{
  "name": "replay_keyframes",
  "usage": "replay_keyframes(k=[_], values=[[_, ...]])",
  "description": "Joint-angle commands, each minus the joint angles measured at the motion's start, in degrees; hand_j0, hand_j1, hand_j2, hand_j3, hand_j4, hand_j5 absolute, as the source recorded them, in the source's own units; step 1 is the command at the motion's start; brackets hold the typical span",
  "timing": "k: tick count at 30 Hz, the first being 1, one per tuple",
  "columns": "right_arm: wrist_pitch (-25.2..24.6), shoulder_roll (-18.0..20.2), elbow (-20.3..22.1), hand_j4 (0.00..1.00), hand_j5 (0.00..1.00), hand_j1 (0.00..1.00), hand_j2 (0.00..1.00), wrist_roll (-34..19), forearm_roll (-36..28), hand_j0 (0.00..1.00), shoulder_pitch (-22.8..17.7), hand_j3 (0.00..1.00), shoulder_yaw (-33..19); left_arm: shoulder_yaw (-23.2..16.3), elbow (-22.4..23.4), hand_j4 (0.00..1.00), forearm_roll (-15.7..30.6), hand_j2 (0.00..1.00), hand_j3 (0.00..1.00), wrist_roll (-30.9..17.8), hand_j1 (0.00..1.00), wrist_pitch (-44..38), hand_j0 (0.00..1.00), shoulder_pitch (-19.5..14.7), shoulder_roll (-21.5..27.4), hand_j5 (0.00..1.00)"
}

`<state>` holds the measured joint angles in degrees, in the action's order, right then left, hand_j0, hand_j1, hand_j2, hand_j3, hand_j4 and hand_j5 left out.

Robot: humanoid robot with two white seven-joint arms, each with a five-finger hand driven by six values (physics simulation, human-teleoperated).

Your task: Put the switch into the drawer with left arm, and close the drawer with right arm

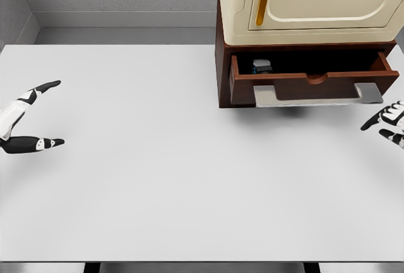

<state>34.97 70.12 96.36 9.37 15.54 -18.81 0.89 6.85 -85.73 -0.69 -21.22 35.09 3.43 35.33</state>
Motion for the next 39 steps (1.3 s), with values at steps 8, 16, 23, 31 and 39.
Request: replay_keyframes(k=[8, 16, 23, 31, 39], values=[[0.03, -1.57, 4.10, 0.54, 0.54, 0.54, 0.54, -0.06, 0.72, 0.54, -0.09, 0.54, 0.43, 0.18, -0.14, 1.00, 0.43, 1.00, 1.00, -2.33, 1.00, -0.09, 1.00, 0.00, -0.26, 1.00], [0.03, -3.32, 4.81, 0.53, 0.53, 0.53, 0.53, -0.14, 1.25, 0.53, 0.35, 0.53, 0.60, 0.09, -0.14, 1.00, 0.43, 1.00, 1.00, -2.33, 1.00, -0.09, 1.00, -0.09, -0.26, 1.00], [0.03, -4.20, 4.81, 0.54, 0.54, 0.54, 0.54, -0.14, 1.69, 0.54, 1.49, 0.54, 1.39, 0.00, -0.05, 1.00, 0.43, 1.00, 1.00, -2.33, 1.00, -0.09, 1.00, -0.09, -0.34, 1.00], [0.03, -6.14, 4.72, 0.54, 0.54, 0.54, 0.54, -0.14, 2.39, 0.54, 8.09, 0.54, 6.75, 0.09, -0.14, 1.00, 0.43, 1.00, 1.00, -2.33, 1.00, -0.09, 1.00, -0.09, -0.61, 1.00], [0.03, -7.54, 4.45, 0.53, 0.53, 0.53, 0.53, -0.14, 2.66, 0.53, 12.39, 0.53, 10.71, 0.18, -0.14, 1.00, 0.43, 1.00, 1.00, -4.44, 1.00, -0.09, 1.00, -0.18, -0.61, 1.00]])
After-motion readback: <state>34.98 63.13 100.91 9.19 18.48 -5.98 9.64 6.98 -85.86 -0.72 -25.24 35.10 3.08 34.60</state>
